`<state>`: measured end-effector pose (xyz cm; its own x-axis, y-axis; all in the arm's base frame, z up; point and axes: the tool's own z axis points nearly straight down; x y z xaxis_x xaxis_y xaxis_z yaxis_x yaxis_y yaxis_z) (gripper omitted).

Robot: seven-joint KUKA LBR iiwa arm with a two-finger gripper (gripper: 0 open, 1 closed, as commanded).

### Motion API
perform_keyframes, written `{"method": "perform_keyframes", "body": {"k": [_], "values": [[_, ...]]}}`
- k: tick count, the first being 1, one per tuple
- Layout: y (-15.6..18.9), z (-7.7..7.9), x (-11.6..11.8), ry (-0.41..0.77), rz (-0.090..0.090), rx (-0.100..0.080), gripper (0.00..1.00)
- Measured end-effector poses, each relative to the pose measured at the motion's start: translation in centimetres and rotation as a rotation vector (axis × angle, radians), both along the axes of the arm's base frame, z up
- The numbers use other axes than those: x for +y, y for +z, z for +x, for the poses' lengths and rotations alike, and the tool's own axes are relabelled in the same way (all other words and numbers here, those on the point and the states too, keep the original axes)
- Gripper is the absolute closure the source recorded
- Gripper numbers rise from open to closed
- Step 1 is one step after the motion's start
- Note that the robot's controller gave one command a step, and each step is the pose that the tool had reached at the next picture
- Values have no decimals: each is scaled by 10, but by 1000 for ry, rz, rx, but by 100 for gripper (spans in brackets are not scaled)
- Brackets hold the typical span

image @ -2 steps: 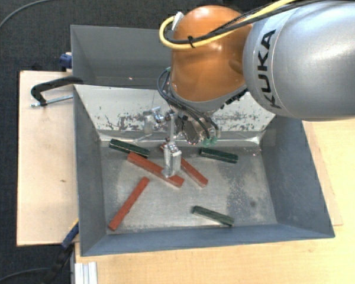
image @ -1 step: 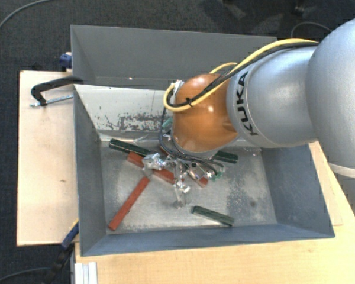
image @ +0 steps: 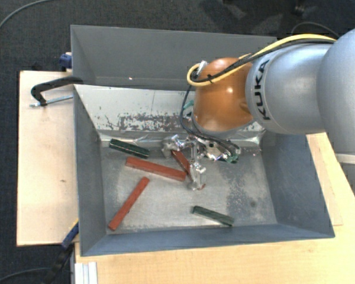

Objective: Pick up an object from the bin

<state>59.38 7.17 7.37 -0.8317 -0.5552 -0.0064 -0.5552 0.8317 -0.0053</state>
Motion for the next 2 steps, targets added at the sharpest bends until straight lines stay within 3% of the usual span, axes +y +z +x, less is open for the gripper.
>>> {"method": "perform_keyframes", "body": {"k": [1, 2], "values": [[1, -2, 6, 7, 4, 2, 100], [69, -24, -1, 241, 1, -2, 100]]}}
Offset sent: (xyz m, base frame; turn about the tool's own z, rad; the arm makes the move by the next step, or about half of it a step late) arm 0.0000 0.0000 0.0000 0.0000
